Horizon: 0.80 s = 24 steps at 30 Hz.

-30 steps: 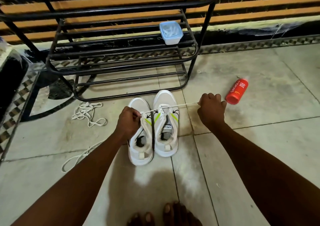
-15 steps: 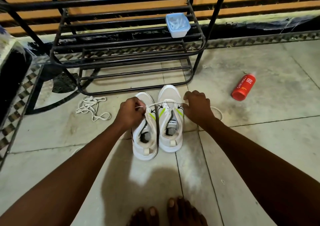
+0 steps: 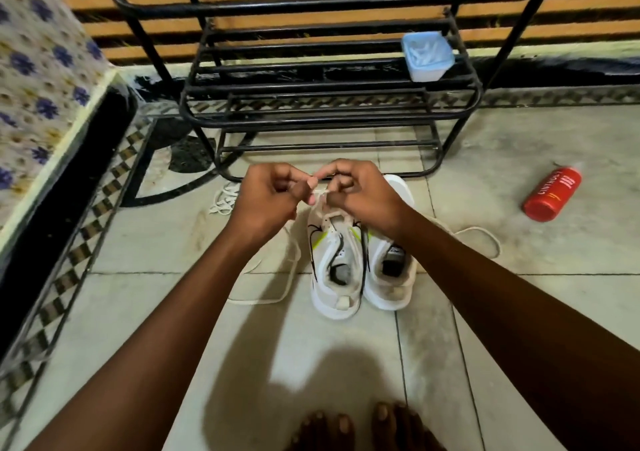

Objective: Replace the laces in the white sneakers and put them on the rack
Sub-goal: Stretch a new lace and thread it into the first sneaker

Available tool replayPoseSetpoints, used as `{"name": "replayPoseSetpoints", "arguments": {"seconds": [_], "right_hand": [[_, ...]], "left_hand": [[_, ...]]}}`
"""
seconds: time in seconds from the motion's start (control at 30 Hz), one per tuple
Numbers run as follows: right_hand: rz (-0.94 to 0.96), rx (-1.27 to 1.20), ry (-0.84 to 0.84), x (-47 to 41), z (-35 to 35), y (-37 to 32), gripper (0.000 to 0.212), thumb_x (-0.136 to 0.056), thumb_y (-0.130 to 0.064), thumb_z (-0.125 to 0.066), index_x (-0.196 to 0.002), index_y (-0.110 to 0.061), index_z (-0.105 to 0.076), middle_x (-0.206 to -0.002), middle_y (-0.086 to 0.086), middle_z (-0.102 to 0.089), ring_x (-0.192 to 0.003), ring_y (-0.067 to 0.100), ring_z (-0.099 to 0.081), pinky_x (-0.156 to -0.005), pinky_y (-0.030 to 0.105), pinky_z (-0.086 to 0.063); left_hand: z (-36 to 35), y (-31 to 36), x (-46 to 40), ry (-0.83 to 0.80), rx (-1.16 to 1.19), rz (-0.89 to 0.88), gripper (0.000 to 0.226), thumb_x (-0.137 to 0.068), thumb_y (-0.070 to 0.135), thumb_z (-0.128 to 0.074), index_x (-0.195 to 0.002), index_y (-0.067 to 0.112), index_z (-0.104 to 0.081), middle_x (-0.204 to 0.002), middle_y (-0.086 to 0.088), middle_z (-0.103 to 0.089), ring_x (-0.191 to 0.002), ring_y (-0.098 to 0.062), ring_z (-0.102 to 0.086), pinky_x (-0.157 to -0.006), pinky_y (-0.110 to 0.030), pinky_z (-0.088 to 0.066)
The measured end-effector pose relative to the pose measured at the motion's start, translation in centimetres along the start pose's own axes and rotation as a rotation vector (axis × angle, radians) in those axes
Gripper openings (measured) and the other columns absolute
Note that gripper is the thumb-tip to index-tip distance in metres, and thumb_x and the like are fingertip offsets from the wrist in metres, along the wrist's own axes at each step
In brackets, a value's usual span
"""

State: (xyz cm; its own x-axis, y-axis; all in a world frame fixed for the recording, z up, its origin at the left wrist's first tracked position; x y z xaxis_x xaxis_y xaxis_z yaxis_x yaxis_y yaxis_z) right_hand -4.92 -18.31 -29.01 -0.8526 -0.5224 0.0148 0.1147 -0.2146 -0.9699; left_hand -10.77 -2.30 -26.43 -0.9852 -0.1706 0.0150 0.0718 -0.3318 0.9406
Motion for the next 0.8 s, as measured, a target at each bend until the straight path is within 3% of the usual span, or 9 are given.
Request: {"name": "replayPoseSetpoints", "arguments": {"seconds": [0.1, 0.23, 0.33, 0.4, 0.47, 0.57, 0.67, 0.73, 0.8], "right_hand": [[0.050, -0.075, 0.110, 0.0, 1.1, -1.3, 0.011, -0.083, 0.008, -0.073, -0.092, 0.003, -0.071, -0.066, 0.006, -0.053, -0.058, 0.011, -0.048, -0.056, 0.023, -0.039], [0.026, -0.141, 0.322, 0.4, 4.3, -0.8, 0.007, -0.088, -0.003, -0.075, -0.084, -0.003, -0.069, -0.063, 0.009, -0.060, -0.059, 0.023, -0.056, -0.061, 0.032, -0.045], [-0.180, -0.311, 0.502, 0.8, 6.3, 1.5, 0.010, -0.095, -0.011, -0.068, -0.086, -0.008, -0.066, -0.065, 0.007, -0.059, -0.056, 0.013, -0.060, -0.058, 0.028, -0.048], [-0.335, -0.377, 0.587, 1.1, 7.1, 3.2, 0.009, -0.097, -0.012, -0.064, -0.088, -0.010, -0.063, -0.065, 0.005, -0.058, -0.055, 0.012, -0.060, -0.052, 0.025, -0.044], [-0.428, -0.343, 0.638, 1.3, 7.7, 5.1, 0.007, -0.093, -0.008, -0.063, -0.087, -0.009, -0.061, -0.064, 0.004, -0.060, -0.055, 0.016, -0.060, -0.048, 0.022, -0.042], [-0.440, 0.031, 0.605, 1.5, 7.2, 6.4, 0.018, -0.077, -0.020, -0.070, -0.093, -0.011, -0.067, -0.079, 0.004, -0.069, -0.077, 0.024, -0.067, -0.068, 0.031, -0.053], [-0.170, 0.481, 0.600, 2.3, 5.7, 4.0, 0.066, -0.070, -0.021, -0.064, -0.134, -0.027, -0.050, -0.111, 0.006, -0.062, -0.105, 0.024, -0.057, -0.086, 0.038, -0.047], [0.146, 0.457, 0.422, 2.3, 4.1, 1.4, 0.087, -0.074, -0.011, -0.069, -0.151, -0.029, -0.032, -0.125, -0.001, -0.061, -0.110, 0.010, -0.056, -0.090, 0.037, -0.047], [0.241, 0.259, 0.134, 2.0, 2.3, 0.0, 0.094, -0.082, -0.005, -0.075, -0.155, -0.030, -0.023, -0.126, -0.003, -0.068, -0.120, 0.003, -0.058, -0.100, 0.032, -0.047]], "left_hand": [[2.3, -1.6, 0.5, 0.021, 0.020, 0.010, 0.012, -0.097, 0.016, -0.072, -0.091, 0.009, -0.080, -0.068, -0.001, -0.071, -0.054, -0.019, -0.046, -0.050, -0.024, -0.040], [4.6, -4.8, 1.4, 0.064, 0.012, 0.094, 0.013, -0.097, 0.016, -0.071, -0.090, 0.012, -0.081, -0.069, 0.003, -0.072, -0.059, -0.008, -0.055, -0.052, -0.023, -0.044], [6.7, -8.4, 1.9, 0.147, -0.149, 0.209, 0.014, -0.095, 0.020, -0.075, -0.082, 0.022, -0.080, -0.070, 0.000, -0.074, -0.060, -0.007, -0.058, -0.057, -0.024, -0.044], [8.0, -10.6, 2.3, 0.218, -0.331, 0.267, 0.020, -0.093, 0.026, -0.076, -0.073, 0.026, -0.077, -0.074, 0.002, -0.076, -0.071, -0.011, -0.067, -0.065, -0.025, -0.044], [8.4, -11.0, 2.6, 0.284, -0.360, 0.284, 0.021, -0.093, 0.028, -0.076, -0.071, 0.028, -0.075, -0.075, 0.006, -0.075, -0.081, -0.018, -0.070, -0.069, -0.026, -0.046], [6.9, -8.5, 2.0, 0.221, -0.231, 0.147, 0.019, -0.093, 0.022, -0.076, -0.074, 0.028, -0.076, -0.072, 0.010, -0.073, -0.069, -0.011, -0.065, -0.072, -0.033, -0.049], [4.0, -3.5, 1.2, 0.064, -0.096, -0.037, 0.013, -0.092, 0.012, -0.077, -0.083, 0.021, -0.079, -0.076, 0.004, -0.074, -0.062, -0.006, -0.058, -0.063, -0.028, -0.044], [2.1, -0.5, 0.7, -0.001, -0.071, -0.133, 0.009, -0.091, 0.005, -0.076, -0.087, 0.013, -0.079, -0.076, 0.005, -0.073, -0.061, -0.003, -0.056, -0.061, -0.019, -0.043], [0.6, 1.3, 0.2, -0.037, -0.058, -0.172, 0.005, -0.091, 0.002, -0.075, -0.090, 0.007, -0.078, -0.073, 0.007, -0.070, -0.061, 0.002, -0.058, -0.063, -0.013, -0.043]]}}
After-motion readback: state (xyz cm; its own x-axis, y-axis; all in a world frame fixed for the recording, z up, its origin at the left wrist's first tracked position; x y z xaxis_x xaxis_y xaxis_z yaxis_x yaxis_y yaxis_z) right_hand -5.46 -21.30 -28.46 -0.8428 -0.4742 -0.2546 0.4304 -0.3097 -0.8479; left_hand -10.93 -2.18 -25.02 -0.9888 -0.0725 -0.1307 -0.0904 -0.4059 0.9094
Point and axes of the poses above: each hand's wrist, its own x-axis away from the middle knuckle, its own z-axis out of the back of the hand, y = z × x, the point moved 4 cm from there along -x, towards the middle knuckle
